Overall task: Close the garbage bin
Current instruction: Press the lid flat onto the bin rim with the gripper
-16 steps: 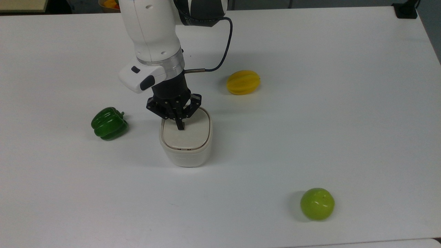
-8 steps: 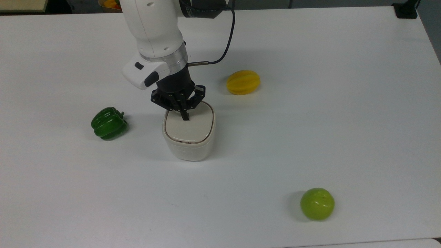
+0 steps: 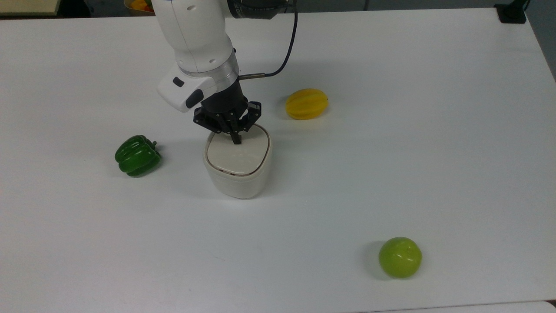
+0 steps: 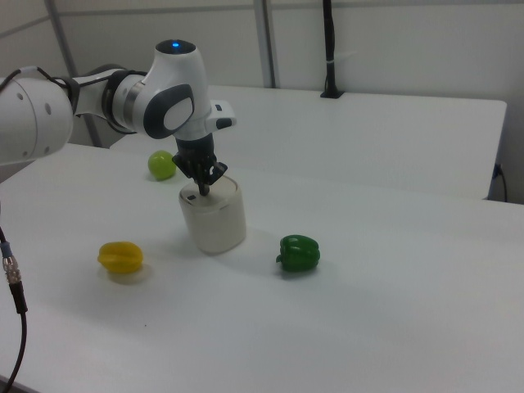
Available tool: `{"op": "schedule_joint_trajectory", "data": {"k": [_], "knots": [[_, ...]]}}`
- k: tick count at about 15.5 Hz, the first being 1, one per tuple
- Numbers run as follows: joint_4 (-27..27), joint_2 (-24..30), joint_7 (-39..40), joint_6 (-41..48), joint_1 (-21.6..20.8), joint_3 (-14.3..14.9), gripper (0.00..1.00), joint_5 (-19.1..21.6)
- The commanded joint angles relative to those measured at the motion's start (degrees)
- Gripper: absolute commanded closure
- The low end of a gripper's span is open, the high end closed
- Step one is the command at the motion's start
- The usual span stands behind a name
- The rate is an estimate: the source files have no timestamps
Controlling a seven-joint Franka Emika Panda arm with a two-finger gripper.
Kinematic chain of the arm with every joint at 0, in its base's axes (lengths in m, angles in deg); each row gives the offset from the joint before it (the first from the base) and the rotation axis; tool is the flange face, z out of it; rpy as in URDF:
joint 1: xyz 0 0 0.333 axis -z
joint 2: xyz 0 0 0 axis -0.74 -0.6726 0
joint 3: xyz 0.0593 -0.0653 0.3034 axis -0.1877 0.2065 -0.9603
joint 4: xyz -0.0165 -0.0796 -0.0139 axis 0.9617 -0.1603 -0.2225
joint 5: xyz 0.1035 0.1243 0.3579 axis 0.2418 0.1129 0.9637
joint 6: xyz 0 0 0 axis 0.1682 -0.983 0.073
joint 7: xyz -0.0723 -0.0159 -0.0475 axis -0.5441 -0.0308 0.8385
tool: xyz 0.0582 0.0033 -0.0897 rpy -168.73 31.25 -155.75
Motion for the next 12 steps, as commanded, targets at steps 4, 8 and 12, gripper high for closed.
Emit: {"op": "schedule_joint_trajectory", "data": {"k": [4,8,12], "knots": [[1.64,-2.60,-0.20,-0.24,-1.31,0.62,1.00,-0.08],[1.82,-2.96,-0.20,-2.72,-1.32,0.62,1.00,-0.08],[1.56,2.56,-2.65,-0.18,-0.18,0.79,1.00,0.80]]}}
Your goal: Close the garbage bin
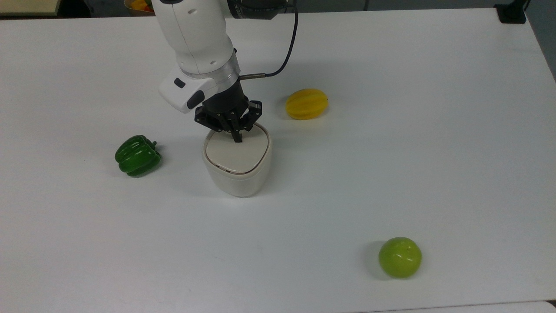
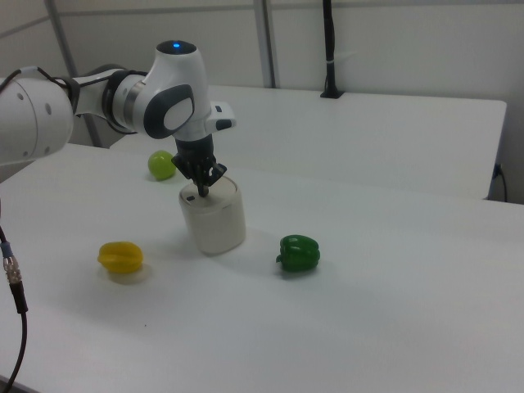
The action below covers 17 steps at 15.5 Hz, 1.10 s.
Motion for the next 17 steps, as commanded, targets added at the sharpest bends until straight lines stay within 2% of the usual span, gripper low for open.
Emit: {"op": "schedule_joint_trajectory", "data": {"k": [1,5,9,10,12,13,14,16,17], "knots": [[1.61,4.51,-2.36,1.51,0.90,0.77,1.00,0.80],[0.29,10.84,-1.92,14.95,3.36,0.86,0.96,-0.26],[0.29,17.44,-1.40,24.72,6.70,0.86,0.85,-0.08],[0.29,18.84,-1.31,27.52,7.23,0.86,0.79,-0.17],[0.29,20.26,-0.43,31.49,8.19,0.95,0.64,-0.61],[0.38,20.61,-0.34,32.12,8.55,0.95,0.52,-1.04],[0.38,20.96,-0.34,31.77,8.64,0.95,0.02,-2.44],[0.12,20.88,-0.34,31.42,8.99,0.95,0.00,-8.14],[0.12,20.88,-0.95,31.68,9.08,0.95,0.00,-9.30]]}}
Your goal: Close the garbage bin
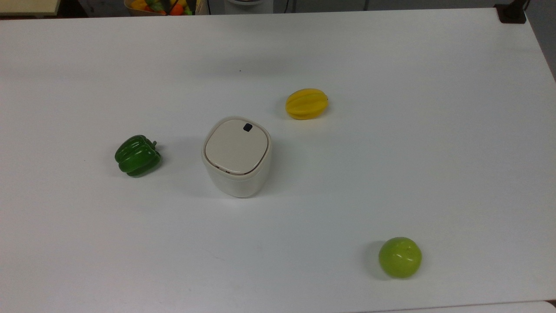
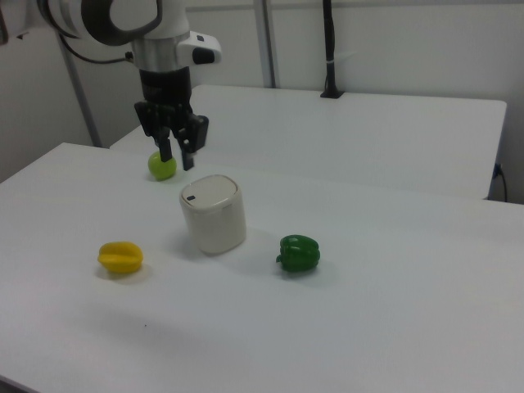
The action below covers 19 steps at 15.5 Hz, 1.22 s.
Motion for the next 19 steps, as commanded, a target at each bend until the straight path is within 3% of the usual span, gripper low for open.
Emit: {"op": "schedule_joint_trajectory", "data": {"k": [1,7,19], "knots": [[1.65,1.07,-0.17,0.92,0.06,0.10,0.00,-4.86],[0.69,0.28,-0.26,-0.03,3.40,0.28,0.00,-4.07],[1.04,-3.94,-11.06,-4.00,-0.64,-0.51,0.00,-4.51]]}}
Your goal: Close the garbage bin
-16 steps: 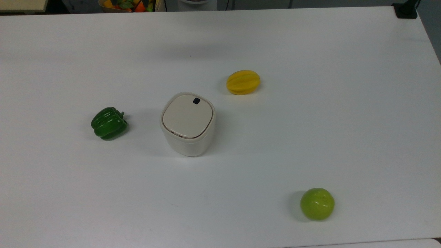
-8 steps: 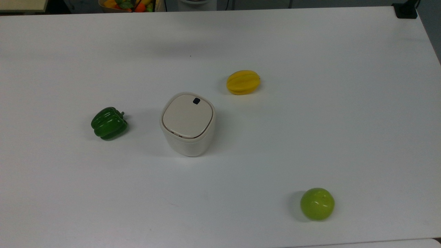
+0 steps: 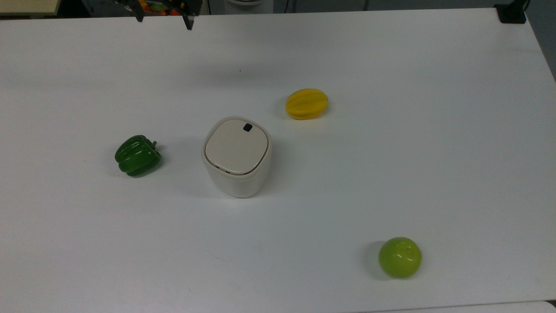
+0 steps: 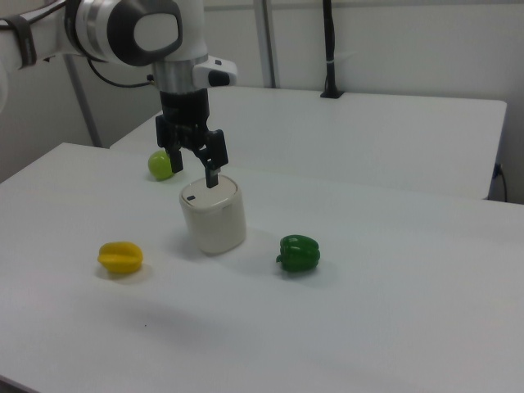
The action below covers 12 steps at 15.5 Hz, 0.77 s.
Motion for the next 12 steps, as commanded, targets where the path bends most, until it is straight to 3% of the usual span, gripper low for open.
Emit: {"op": "schedule_joint_trajectory", "data": {"k": [1,12], "knots": [[0.42,-0.04,-4.32,-2.13,-0.91,0.22,0.00,-0.34],[0.33,-0.65,-3.53,-5.73,-0.82,0.83,0.00,-0.86]]}}
